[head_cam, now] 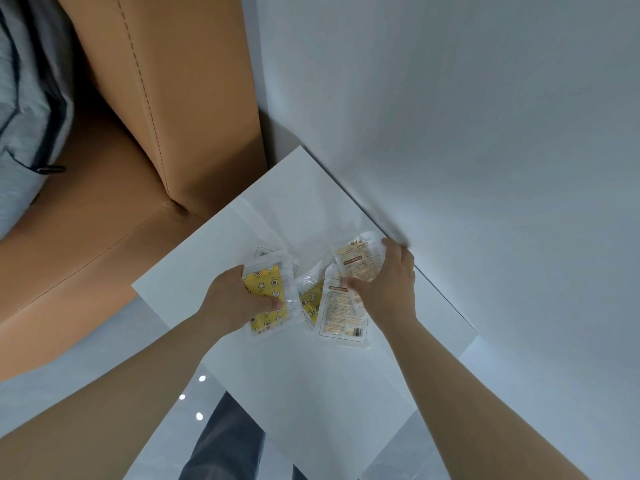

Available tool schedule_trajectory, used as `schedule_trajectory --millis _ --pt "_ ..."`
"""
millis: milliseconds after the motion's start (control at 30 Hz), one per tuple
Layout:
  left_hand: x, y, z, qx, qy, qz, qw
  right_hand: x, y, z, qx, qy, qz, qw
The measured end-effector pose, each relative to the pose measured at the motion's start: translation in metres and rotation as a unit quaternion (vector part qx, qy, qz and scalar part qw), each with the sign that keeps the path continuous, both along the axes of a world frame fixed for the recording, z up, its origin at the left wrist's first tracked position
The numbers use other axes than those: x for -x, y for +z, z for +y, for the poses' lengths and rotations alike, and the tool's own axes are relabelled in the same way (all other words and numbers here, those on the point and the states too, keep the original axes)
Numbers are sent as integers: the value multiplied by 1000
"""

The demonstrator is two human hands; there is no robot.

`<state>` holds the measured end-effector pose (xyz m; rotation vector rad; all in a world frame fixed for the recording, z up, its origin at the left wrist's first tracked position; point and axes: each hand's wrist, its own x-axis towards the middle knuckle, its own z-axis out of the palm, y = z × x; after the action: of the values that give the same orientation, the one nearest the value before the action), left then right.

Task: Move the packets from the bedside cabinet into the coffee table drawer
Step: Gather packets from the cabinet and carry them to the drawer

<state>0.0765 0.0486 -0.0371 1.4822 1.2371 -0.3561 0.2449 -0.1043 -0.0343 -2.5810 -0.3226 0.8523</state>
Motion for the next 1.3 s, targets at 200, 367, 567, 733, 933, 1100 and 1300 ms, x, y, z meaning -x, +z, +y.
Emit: schedule_trajectory --millis 200,367,567,733,933,1100,1300 --pt "4 -5 -4 -10 4 -6 1000 0 8 4 6 2 -22 1000" --pt "4 -3 -3 -7 5 -4 1000 9 33 -14 -126 -31 54 990" --pt "8 1 -3 -10 -8 -15 1000 44 7 -28 -22 70 31 997" --pt "17 0 -3 -13 -9 -11 1000 44 -2 -17 23 111 4 994" --pt "21 2 -5 -12 15 1 1000 36 1 0 118 191 -19 974" --pt "18 12 -8 -16 14 -2 1000 46 8 3 102 98 12 990" --pt "11 49 -10 -72 -30 -15 997 51 44 -19 4 2 24 1000"
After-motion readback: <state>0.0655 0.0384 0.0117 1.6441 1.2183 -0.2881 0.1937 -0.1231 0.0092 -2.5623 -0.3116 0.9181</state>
